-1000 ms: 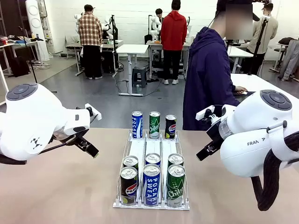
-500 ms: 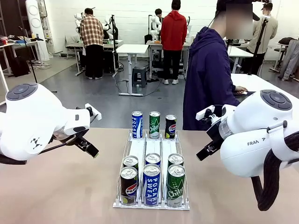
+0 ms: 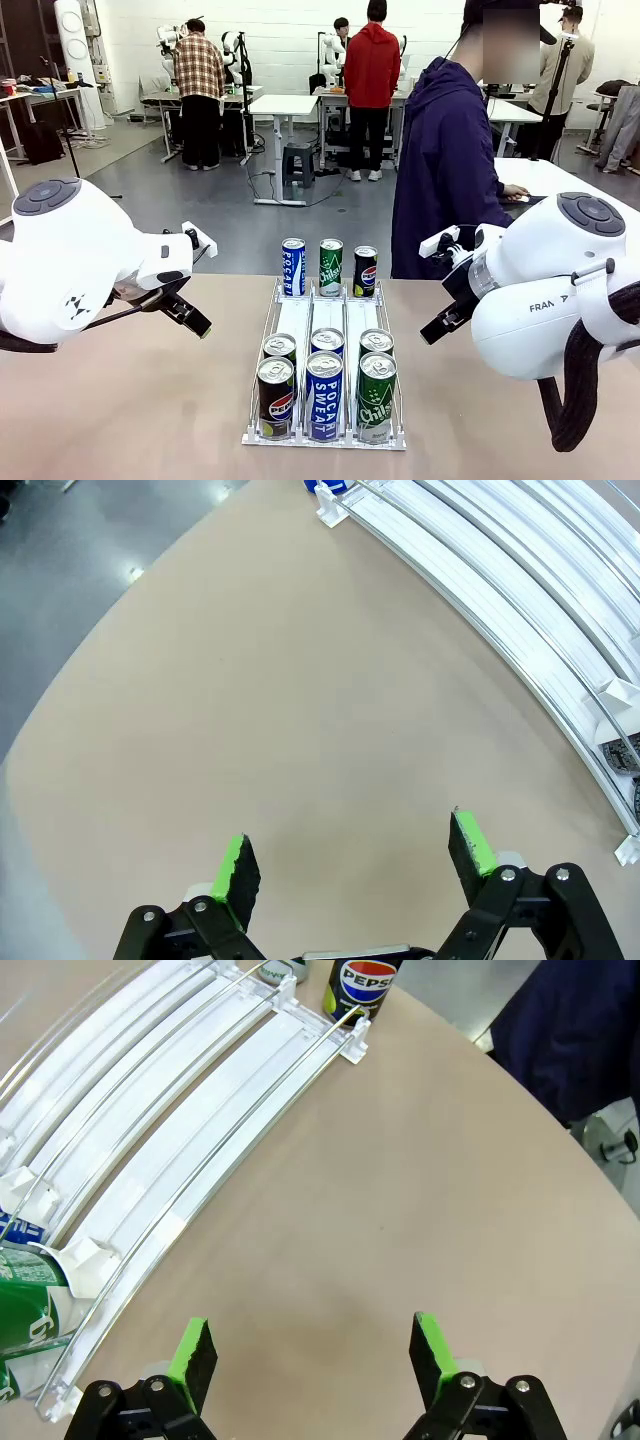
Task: Retrieve and hand over the desired beverage to the person.
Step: Pick up a can of the same type that the person held from the Automatic Can Dispenser.
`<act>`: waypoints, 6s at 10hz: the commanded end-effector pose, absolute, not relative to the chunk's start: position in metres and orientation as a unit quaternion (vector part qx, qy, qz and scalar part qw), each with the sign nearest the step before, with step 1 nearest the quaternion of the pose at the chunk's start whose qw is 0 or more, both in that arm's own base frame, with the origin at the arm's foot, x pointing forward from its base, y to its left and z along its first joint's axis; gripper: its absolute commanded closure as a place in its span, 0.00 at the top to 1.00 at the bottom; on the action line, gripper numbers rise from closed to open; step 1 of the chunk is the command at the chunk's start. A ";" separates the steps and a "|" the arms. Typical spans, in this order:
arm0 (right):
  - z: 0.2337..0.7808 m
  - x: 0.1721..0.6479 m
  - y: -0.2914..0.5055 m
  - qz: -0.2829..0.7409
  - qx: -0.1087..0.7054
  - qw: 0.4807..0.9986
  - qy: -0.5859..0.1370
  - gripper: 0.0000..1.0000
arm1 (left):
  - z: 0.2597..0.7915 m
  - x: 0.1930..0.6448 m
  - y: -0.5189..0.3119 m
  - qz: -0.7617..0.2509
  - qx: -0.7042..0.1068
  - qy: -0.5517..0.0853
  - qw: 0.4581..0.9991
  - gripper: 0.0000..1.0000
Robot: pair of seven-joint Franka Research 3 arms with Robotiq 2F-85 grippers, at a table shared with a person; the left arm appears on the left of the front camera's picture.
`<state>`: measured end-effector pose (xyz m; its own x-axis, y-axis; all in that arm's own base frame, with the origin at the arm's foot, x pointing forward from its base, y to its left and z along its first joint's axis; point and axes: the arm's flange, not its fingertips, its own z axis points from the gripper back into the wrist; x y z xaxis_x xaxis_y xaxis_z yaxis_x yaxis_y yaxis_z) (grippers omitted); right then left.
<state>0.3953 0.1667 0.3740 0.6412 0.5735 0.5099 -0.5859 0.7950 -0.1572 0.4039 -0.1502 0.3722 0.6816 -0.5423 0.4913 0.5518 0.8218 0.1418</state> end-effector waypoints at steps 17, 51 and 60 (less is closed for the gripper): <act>0.617 0.268 0.148 0.306 -0.111 0.864 -0.383 1.00 | 0.634 0.357 -0.148 -0.309 0.028 -0.344 0.886 1.00; 0.634 0.208 -0.085 0.212 0.217 0.854 -0.422 1.00 | 0.665 0.316 0.073 -0.175 -0.304 -0.281 0.893 1.00; 0.634 0.208 -0.085 0.212 0.217 0.854 -0.422 1.00 | 0.665 0.316 0.073 -0.175 -0.304 -0.281 0.893 1.00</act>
